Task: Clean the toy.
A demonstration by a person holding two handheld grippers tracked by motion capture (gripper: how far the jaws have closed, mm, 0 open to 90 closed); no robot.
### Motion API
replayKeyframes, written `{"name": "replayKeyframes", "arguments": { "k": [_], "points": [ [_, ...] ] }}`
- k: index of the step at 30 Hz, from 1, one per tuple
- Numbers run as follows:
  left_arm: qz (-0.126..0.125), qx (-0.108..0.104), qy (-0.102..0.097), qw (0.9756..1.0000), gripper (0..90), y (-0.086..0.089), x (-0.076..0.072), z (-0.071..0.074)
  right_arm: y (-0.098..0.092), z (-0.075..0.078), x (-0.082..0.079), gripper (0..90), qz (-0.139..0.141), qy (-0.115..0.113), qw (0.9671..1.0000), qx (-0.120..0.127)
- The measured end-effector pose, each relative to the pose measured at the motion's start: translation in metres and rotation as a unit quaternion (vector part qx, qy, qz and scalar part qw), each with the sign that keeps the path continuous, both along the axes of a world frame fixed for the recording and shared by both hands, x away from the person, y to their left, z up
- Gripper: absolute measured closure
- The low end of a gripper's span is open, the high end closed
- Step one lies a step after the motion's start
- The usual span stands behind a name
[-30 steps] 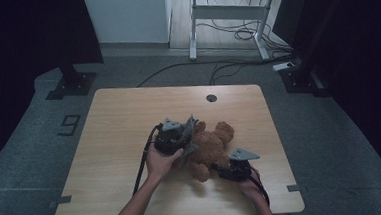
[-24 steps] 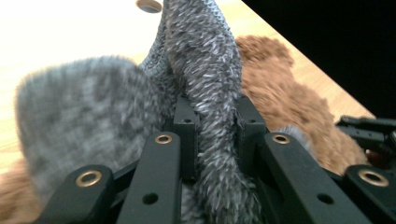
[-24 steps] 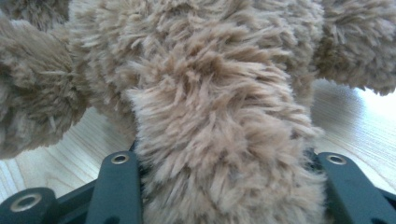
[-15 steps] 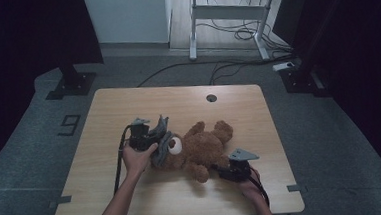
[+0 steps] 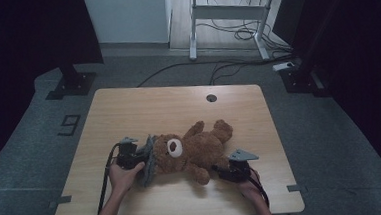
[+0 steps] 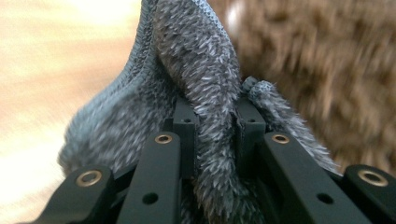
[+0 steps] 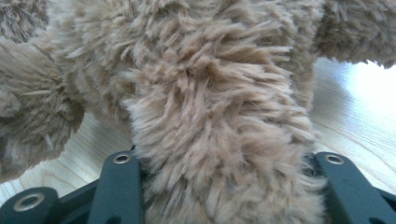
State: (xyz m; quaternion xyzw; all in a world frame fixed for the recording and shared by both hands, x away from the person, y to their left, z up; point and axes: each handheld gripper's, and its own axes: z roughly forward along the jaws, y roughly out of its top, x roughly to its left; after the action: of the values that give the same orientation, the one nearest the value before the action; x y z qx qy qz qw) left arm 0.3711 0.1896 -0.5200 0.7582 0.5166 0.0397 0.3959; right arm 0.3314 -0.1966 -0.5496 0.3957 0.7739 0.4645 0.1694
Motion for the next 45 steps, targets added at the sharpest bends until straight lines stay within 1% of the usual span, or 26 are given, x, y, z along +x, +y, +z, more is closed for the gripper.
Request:
{"name": "replayKeyframes", "arguments": {
  "k": [1, 4, 5, 6, 10, 13, 14, 16, 19, 22, 24, 27, 29, 30, 32, 33, 35, 37, 38, 39, 40, 41, 42, 44, 45],
  "points": [
    [-0.007, -0.002, 0.012, 0.9999, 74.9, -0.002, -0.001, -0.004, 0.000, 0.000, 0.000, 49.0, 0.000, 0.001, 1.0000, 0.000],
    [-0.004, -0.015, 0.011, 0.9998, 74.6, -0.002, -0.002, -0.006, 0.000, 0.000, 0.000, 49.2, 0.001, 0.002, 1.0000, 0.001],
    [-0.003, -0.023, 0.007, 0.9997, 74.7, -0.003, -0.002, -0.006, 0.000, 0.000, 0.000, 49.5, 0.000, 0.001, 1.0000, 0.001],
    [-0.004, -0.027, 0.006, 0.9996, 74.9, -0.004, -0.003, -0.005, 0.001, 0.000, 0.000, 50.2, 0.000, -0.001, 1.0000, 0.001],
    [-0.004, -0.038, -0.008, 0.9992, 76.3, -0.008, -0.003, -0.003, 0.003, 0.001, 0.000, 53.6, -0.002, -0.008, 0.9999, 0.006],
    [-0.001, -0.045, -0.016, 0.9988, 76.5, -0.009, -0.001, -0.001, 0.006, 0.004, 0.000, 54.6, -0.011, -0.019, 0.9998, 0.004],
    [0.000, -0.048, -0.019, 0.9987, 76.5, -0.010, -0.001, -0.001, 0.006, 0.005, 0.001, 54.6, -0.012, -0.022, 0.9997, 0.000],
    [0.001, -0.052, -0.025, 0.9983, 76.6, -0.011, 0.003, -0.001, 0.008, 0.007, 0.003, 54.8, -0.019, -0.030, 0.9993, -0.007],
    [0.005, -0.057, -0.024, 0.9981, 76.7, -0.013, 0.009, -0.002, 0.008, 0.008, 0.011, 55.0, -0.032, -0.039, 0.9987, -0.012],
    [0.012, -0.059, -0.023, 0.9979, 76.6, -0.013, 0.015, -0.004, 0.008, 0.008, 0.018, 55.0, -0.039, -0.038, 0.9985, -0.006],
    [0.015, -0.059, -0.020, 0.9979, 76.3, -0.011, 0.018, -0.005, 0.009, 0.007, 0.020, 54.2, -0.040, -0.041, 0.9983, -0.008],
    [0.024, -0.050, -0.030, 0.9980, 75.5, -0.006, 0.016, -0.005, 0.008, 0.007, 0.018, 49.5, -0.043, -0.044, 0.9980, -0.013],
    [0.028, -0.049, -0.039, 0.9976, 74.8, 0.001, 0.012, -0.001, 0.006, 0.006, 0.016, 44.2, -0.045, -0.042, 0.9980, -0.014],
    [0.030, -0.047, -0.045, 0.9975, 74.4, 0.005, 0.009, 0.002, 0.005, 0.007, 0.015, 40.6, -0.048, -0.041, 0.9978, -0.018],
    [0.032, -0.030, -0.057, 0.9974, 73.8, 0.014, 0.001, 0.010, 0.003, 0.009, 0.013, 37.3, -0.050, -0.042, 0.9978, -0.014],
    [0.035, -0.018, -0.064, 0.9971, 73.7, 0.020, -0.003, 0.014, 0.002, 0.009, 0.011, 35.3, -0.051, -0.043, 0.9977, -0.010],
    [0.042, -0.003, -0.074, 0.9963, 73.6, 0.032, -0.013, 0.022, 0.000, 0.010, 0.010, 31.7, -0.055, -0.047, 0.9974, 0.000],
    [0.046, 0.019, -0.092, 0.9945, 73.5, 0.048, -0.026, 0.027, -0.003, 0.011, 0.008, 30.8, -0.054, -0.045, 0.9975, 0.009],
    [0.049, 0.024, -0.095, 0.9940, 73.5, 0.054, -0.031, 0.028, -0.004, 0.012, 0.007, 30.6, -0.052, -0.047, 0.9975, 0.014],
    [0.052, 0.027, -0.093, 0.9940, 73.4, 0.061, -0.036, 0.027, -0.005, 0.013, 0.007, 30.1, -0.051, -0.047, 0.9975, 0.016],
    [0.055, 0.035, -0.091, 0.9937, 73.2, 0.069, -0.042, 0.026, -0.006, 0.013, 0.006, 29.4, -0.050, -0.047, 0.9975, 0.018],
    [0.056, 0.042, -0.091, 0.9934, 73.1, 0.073, -0.046, 0.025, -0.007, 0.014, 0.005, 28.9, -0.049, -0.046, 0.9976, 0.019],
    [0.058, 0.050, -0.088, 0.9932, 72.9, 0.080, -0.052, 0.022, -0.007, 0.014, 0.005, 28.5, -0.049, -0.046, 0.9975, 0.020],
    [0.061, 0.060, -0.080, 0.9932, 72.2, 0.090, -0.058, 0.018, -0.008, 0.014, 0.003, 27.6, -0.048, -0.045, 0.9976, 0.021],
    [0.062, 0.072, -0.072, 0.9929, 71.7, 0.095, -0.060, 0.016, -0.009, 0.014, 0.002, 27.5, -0.047, -0.046, 0.9976, 0.021]
  ]
}}
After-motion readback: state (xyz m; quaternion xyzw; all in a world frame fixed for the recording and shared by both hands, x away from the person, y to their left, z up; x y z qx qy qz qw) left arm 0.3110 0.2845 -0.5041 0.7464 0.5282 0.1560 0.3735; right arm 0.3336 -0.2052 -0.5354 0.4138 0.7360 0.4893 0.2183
